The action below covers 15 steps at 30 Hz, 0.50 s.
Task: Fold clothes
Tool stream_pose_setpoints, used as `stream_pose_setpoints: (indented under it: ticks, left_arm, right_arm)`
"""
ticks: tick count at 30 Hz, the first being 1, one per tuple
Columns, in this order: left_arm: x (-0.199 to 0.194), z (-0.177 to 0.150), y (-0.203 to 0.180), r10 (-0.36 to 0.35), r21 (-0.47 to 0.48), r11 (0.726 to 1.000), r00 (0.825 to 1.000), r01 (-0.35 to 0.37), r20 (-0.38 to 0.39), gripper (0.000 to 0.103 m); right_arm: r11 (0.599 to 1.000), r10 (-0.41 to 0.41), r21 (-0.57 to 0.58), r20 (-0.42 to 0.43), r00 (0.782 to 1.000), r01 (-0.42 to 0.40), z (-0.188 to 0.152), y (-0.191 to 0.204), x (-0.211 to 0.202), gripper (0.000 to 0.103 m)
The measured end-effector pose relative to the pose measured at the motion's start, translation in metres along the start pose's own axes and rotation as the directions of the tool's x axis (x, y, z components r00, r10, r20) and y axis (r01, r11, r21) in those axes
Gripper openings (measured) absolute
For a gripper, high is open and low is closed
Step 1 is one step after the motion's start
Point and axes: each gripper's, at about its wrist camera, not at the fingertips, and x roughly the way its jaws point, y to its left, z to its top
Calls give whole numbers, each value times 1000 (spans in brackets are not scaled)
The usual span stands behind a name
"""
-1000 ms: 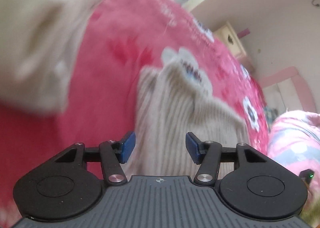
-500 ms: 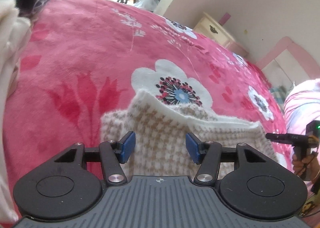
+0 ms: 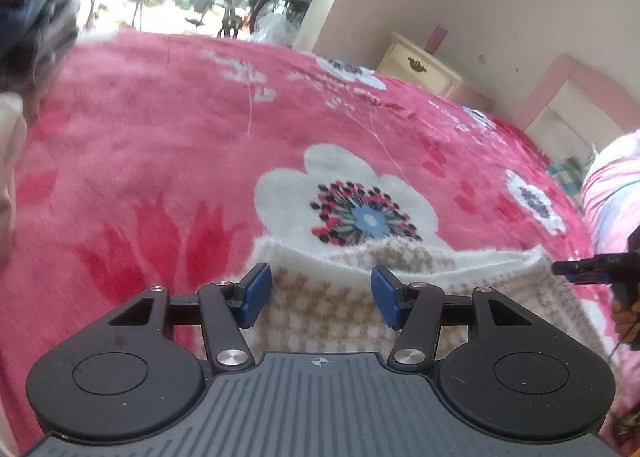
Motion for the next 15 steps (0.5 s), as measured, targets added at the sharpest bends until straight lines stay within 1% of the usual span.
stream_pose_setpoints:
  ticks: [1,2,4,7,9,10,11,14,15]
  left_arm:
    - [-1,1,0,10,8,1000,1000,-10,12,62]
    - [-2,2,2,12,5,1000,1000,-12,19,66]
    - [-2,4,6,11,-3,1000,1000,-11,23,67]
    - [6,2,6,-30,-4,1000,999,30,-16,64]
    - [11,1,7,-51,-21,999,998,50,-27,51]
    - [13,1,7,-60,-33,998,998,59,-32,44]
    - [14,0,7,-64,-41,997,997,63,-31,39]
    - [12,-1,6,-62,-57,997,998,61,-11,17]
    - [11,0,6,-59,-64,996,998,59,0,11]
  right_arm:
    - [1000,-2,9,3,1000,1,0,-1,0,58]
    - [1000,0,16,5,1000,0,0,-2,0,59]
    - [1000,16,26,4,1000,-16,-1,-4,1,62]
    - [998,40,40,2,999,-40,-1,-6,3,63]
    - [997,56,49,1,998,-56,-1,-8,4,63]
    - [997,63,48,4,998,-63,-2,-8,5,61]
    - [997,69,34,14,998,-69,-2,-6,4,59]
    - [997,78,12,31,996,-78,-3,-1,2,34]
    - [997,73,-2,37,997,-73,-4,1,0,15]
